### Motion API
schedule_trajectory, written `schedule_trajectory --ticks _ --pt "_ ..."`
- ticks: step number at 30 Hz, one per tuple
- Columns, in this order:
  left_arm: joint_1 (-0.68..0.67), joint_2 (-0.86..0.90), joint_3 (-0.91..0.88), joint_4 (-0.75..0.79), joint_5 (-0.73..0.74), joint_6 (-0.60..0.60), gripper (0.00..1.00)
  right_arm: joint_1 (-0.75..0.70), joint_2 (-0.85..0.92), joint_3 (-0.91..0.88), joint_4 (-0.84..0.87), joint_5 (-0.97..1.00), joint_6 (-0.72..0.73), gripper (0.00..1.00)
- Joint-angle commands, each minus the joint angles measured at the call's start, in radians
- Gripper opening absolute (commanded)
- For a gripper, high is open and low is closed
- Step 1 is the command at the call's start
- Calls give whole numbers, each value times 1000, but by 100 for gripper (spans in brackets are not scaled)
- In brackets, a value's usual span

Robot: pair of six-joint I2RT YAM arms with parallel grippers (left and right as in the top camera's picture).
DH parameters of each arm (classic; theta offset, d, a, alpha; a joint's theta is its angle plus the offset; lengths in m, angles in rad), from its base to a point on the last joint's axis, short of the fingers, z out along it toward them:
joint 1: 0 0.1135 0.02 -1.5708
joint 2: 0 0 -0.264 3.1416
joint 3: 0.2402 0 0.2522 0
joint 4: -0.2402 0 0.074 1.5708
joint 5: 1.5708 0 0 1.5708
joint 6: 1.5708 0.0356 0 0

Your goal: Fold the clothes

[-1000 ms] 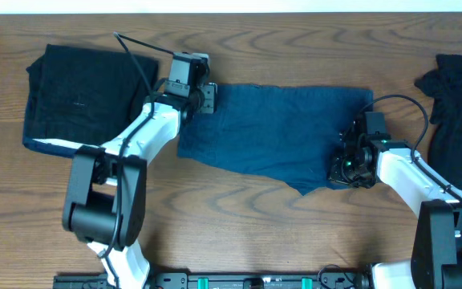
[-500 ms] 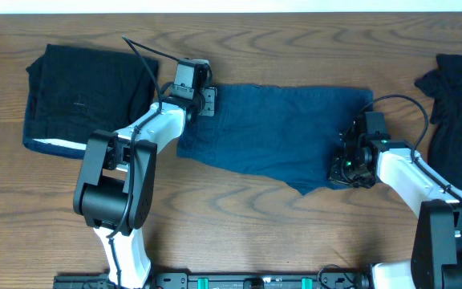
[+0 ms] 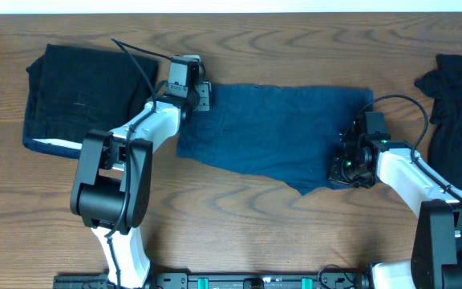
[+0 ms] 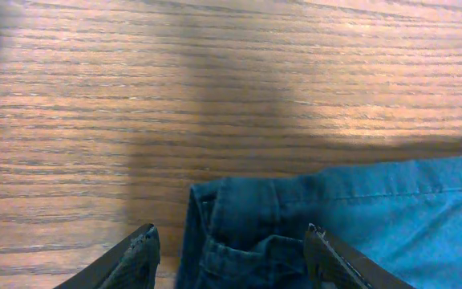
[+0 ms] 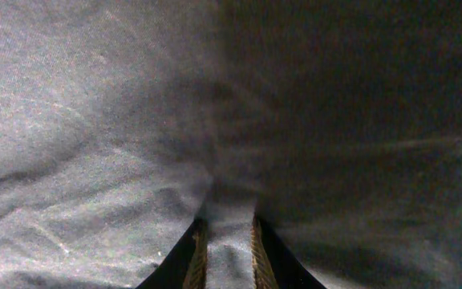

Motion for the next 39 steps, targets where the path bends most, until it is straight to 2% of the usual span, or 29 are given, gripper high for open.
schedule_trajectory --ticks 1,5,27,30,33,39 --pt "3 11 2 0 6 -35 61 -4 38 -30 6 75 2 19" --pt "2 11 2 -4 56 -47 64 -4 38 -30 6 75 2 20" --pt "2 25 -17 -33 56 -52 66 -4 38 -30 15 75 2 18" --pt "2 31 -17 -34 56 -53 56 -4 38 -30 15 75 3 19" --pt "2 31 -16 -18 56 -53 53 -4 38 -30 14 75 3 19" --pt "2 -4 -10 11 56 -52 39 -4 38 -30 14 75 3 19"
